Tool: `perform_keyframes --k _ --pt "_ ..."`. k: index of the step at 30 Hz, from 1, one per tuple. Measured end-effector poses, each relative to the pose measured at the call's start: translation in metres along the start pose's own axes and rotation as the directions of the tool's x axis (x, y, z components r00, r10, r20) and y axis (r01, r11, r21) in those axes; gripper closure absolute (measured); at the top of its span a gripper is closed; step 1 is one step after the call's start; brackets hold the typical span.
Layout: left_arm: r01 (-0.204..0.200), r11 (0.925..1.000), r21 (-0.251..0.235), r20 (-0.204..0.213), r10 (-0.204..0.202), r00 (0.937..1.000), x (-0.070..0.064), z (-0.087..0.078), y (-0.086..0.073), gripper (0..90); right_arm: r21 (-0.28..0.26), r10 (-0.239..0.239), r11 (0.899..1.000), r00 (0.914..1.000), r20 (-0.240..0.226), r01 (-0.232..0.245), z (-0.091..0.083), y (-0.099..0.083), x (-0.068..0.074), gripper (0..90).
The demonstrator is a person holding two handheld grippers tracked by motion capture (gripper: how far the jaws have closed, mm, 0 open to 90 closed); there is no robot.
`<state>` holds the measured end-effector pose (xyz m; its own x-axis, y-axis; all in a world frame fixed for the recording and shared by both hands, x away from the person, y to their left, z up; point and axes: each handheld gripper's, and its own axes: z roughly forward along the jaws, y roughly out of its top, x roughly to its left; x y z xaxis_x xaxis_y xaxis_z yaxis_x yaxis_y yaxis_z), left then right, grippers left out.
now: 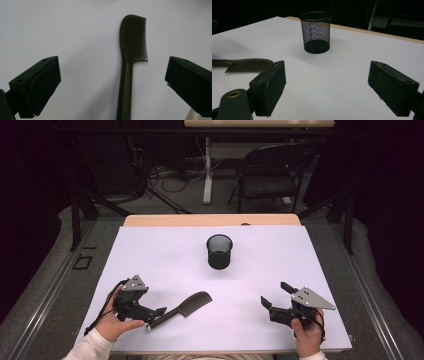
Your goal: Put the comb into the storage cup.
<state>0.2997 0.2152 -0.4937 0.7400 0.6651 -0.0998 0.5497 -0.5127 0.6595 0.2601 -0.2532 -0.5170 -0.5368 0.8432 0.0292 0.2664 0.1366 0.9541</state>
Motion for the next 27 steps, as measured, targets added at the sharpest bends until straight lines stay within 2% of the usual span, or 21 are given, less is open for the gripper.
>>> perform_keyframes --k 2,3,4,5,11,27 --pt "-0.013 0.9993 0.034 -0.01 0.013 0.9999 -0.003 0.001 0.003 0.6 -0.002 -0.001 1.0 1.0 -0.001 0.001 0.0 0.0 0.0 14.6" --pt "-0.034 0.9982 0.05 -0.022 0.035 0.9991 -0.003 0.002 0.004 0.6 -0.002 -0.001 1.0 1.0 -0.002 0.001 0.0 0.0 0.0 14.6" --pt "-0.034 0.9982 0.05 -0.022 0.035 0.9991 -0.003 0.002 0.004 0.8 0.003 -0.001 1.0 1.0 -0.002 0.001 0.0 0.0 0.0 14.6" --pt "-0.045 0.9961 0.075 -0.028 0.047 0.9985 -0.005 0.002 0.007 1.1 0.004 -0.001 1.0 1.0 -0.002 0.001 0.0 0.0 0.0 14.7" --pt "-0.059 0.9901 0.128 -0.036 0.064 0.9973 -0.006 0.0 0.014 1.1 0.005 0.007 1.0 1.0 -0.003 -0.007 0.0 0.0 0.001 14.6" --pt "-0.044 0.9808 0.19 -0.027 0.05 0.9984 -0.002 0.008 0.017 1.3 0.004 -0.001 1.0 1.0 -0.002 0.001 0.003 -0.001 0.001 14.7"
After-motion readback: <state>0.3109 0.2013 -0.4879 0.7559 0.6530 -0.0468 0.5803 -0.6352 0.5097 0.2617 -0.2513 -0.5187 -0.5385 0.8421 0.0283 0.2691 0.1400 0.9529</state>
